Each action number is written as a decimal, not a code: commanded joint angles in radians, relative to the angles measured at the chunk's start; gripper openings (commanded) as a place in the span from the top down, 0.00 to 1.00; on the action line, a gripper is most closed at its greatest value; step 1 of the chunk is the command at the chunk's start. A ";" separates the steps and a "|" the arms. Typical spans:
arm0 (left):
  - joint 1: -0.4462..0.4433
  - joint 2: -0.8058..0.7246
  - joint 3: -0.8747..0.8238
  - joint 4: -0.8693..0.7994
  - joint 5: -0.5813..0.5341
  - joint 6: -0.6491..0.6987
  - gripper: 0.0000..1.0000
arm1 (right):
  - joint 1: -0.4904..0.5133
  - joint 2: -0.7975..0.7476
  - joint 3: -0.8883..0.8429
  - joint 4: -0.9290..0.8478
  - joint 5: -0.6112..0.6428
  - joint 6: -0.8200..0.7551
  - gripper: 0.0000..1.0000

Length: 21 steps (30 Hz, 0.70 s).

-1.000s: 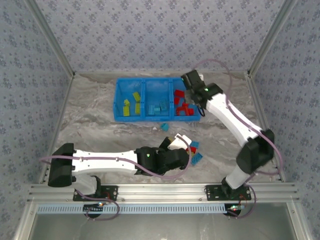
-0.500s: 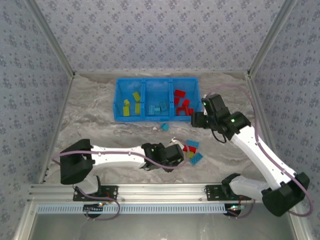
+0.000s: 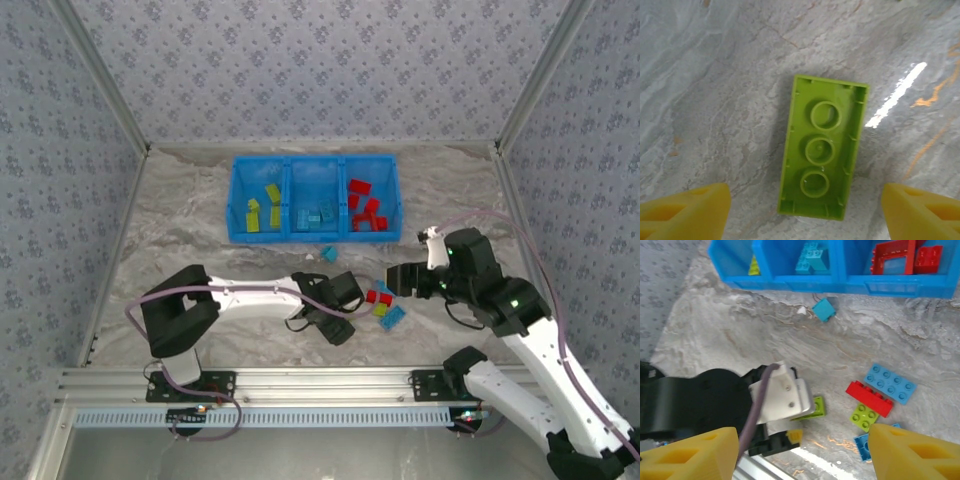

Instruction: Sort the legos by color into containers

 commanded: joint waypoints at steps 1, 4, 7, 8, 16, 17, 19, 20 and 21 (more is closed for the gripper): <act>0.012 0.022 0.055 -0.025 -0.065 0.015 0.21 | -0.004 -0.027 -0.016 -0.037 -0.053 0.042 0.29; 0.010 0.047 0.063 -0.009 -0.078 0.016 0.23 | -0.003 -0.038 -0.015 -0.032 -0.057 0.055 0.29; -0.008 0.081 0.076 -0.014 -0.103 0.029 0.28 | -0.004 -0.042 -0.011 -0.037 -0.042 0.059 0.29; -0.018 0.089 0.080 -0.015 -0.117 0.033 0.30 | -0.004 -0.042 -0.010 -0.037 -0.041 0.061 0.29; -0.039 0.105 0.072 -0.002 -0.185 0.003 0.53 | -0.004 -0.041 -0.009 -0.023 -0.044 0.065 0.29; -0.038 0.098 0.065 0.009 -0.187 -0.005 0.57 | -0.004 -0.042 -0.008 -0.019 -0.049 0.065 0.29; -0.036 0.073 0.050 0.025 -0.195 -0.025 0.60 | -0.004 -0.043 -0.002 -0.011 -0.066 0.060 0.29; -0.032 0.050 0.039 0.030 -0.205 -0.041 0.62 | -0.004 -0.045 0.003 -0.005 -0.076 0.052 0.30; -0.028 0.024 0.032 0.030 -0.214 -0.053 0.62 | -0.003 -0.048 0.007 0.001 -0.088 0.045 0.30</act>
